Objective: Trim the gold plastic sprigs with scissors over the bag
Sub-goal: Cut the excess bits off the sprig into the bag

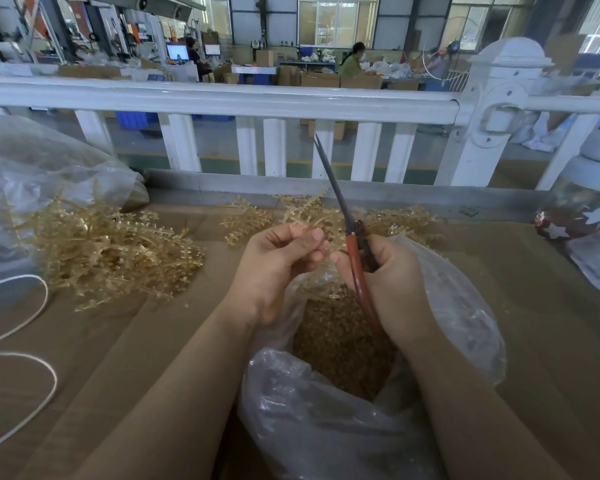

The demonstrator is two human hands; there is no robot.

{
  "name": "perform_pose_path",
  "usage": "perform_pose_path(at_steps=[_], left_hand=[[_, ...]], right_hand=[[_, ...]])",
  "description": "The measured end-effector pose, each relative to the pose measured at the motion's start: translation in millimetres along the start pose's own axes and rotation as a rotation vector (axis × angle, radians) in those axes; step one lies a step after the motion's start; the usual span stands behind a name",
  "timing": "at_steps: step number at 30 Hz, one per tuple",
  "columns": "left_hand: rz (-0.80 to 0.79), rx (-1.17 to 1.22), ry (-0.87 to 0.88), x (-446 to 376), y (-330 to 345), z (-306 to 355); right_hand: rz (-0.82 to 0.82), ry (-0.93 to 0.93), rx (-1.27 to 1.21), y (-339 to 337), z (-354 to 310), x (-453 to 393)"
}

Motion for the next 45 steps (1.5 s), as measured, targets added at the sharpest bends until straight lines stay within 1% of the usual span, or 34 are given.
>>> perform_pose_path(at_steps=[4, 9, 13, 16, 19, 23, 25, 29, 32, 35, 39, 45], left_hand=[[0.007, 0.009, 0.034, 0.6, -2.1, 3.2], [0.039, 0.010, 0.081, -0.3, -6.0, 6.6], [0.035, -0.008, 0.092, -1.7, -9.4, 6.2], [0.026, -0.016, 0.086, -1.6, -10.2, 5.0], [0.033, -0.070, 0.058, -2.2, -10.0, 2.7], [0.070, -0.260, 0.030, -3.4, -11.9, -1.3], [0.095, -0.362, 0.016, -2.2, -13.0, -3.5], [0.186, -0.576, -0.048, -2.7, -18.4, -9.3], [0.252, -0.883, -0.090, -3.7, -22.3, -8.5], [0.242, -1.088, -0.070, -3.2, -21.8, -4.8], [0.229, -1.198, -0.093, -7.4, -23.2, -6.0], [0.238, -1.306, -0.076, -10.1, -21.2, 7.8]], right_hand=[[0.033, 0.026, 0.013, -3.1, 3.5, -0.3], [0.076, 0.072, 0.154, -8.3, 5.6, 0.9], [0.096, 0.043, 0.341, -9.7, 1.8, 2.0], [0.128, -0.012, 0.508, -10.6, 1.3, 2.8], [0.115, -0.023, 0.610, -9.2, 3.9, 2.2], [0.109, -0.024, 0.738, -7.7, 3.4, 0.2], [0.091, 0.004, 0.777, -7.1, 5.8, -0.6], [0.005, 0.090, 0.807, -6.6, 14.4, -2.7], [-0.084, 0.159, 0.817, -6.5, 18.0, -3.7], [-0.129, 0.160, 0.874, -7.2, 13.5, -1.3], [-0.202, 0.195, 0.978, -6.0, 11.5, 1.9], [-0.245, 0.239, 1.068, -11.3, 8.2, 1.4]])
Point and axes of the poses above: each hand's wrist, its own x-axis away from the middle knuckle, its own y-axis out of the palm, z = x × y, the point moved 8 cm from there along -x, towards the middle knuckle, and after that the axes turned 3 degrees about -z, right-handed, at the moved point
